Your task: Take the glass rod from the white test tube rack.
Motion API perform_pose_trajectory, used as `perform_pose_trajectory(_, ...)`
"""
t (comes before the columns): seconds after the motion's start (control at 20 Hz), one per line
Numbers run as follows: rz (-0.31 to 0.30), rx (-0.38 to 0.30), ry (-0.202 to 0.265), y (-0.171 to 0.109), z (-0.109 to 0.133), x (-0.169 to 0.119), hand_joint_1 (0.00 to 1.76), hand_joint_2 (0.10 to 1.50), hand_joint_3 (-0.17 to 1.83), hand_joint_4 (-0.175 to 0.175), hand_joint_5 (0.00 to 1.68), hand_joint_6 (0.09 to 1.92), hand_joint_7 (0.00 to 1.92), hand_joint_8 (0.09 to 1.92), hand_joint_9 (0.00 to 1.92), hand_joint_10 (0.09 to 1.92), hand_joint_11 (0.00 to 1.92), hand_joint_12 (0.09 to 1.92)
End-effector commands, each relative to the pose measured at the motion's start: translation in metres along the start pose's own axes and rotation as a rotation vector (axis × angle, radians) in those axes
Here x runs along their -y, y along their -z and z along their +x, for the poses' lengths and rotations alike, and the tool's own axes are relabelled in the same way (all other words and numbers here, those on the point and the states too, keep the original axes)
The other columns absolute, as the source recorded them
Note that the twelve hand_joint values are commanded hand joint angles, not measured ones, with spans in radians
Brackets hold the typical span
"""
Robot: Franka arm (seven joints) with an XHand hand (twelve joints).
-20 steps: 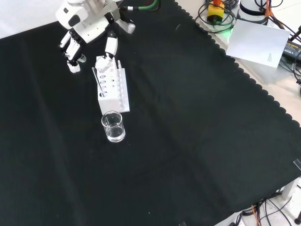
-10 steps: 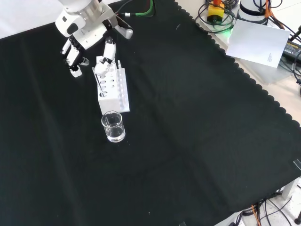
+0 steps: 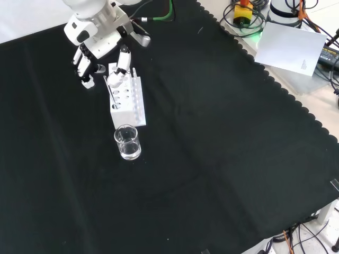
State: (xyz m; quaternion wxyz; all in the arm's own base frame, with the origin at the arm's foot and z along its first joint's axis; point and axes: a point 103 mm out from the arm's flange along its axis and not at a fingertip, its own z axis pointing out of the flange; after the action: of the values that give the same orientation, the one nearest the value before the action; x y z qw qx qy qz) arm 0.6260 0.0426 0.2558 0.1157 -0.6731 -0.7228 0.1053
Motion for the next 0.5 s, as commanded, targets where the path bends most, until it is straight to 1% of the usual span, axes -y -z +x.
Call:
perform_pose_trajectory(0.05,-0.016,0.012,0.003,-0.0014,0.0009,-0.0001,0.72,0.93,0.54,-0.175,0.49,0.92,0.91,1.13,1.19,1.27,0.56,1.34)
perform_pose_trajectory(0.25,-0.022,0.014,0.006,-0.0013,0.0016,0.0001,0.76,0.93,0.55,-0.175,0.55,0.92,0.96,1.14,1.27,1.26,0.62,1.33)
perform_pose_trajectory(0.5,-0.025,0.029,0.013,-0.0041,0.0031,0.0013,0.82,0.92,0.57,-0.175,0.61,0.91,1.05,1.17,1.33,1.25,0.69,1.31)
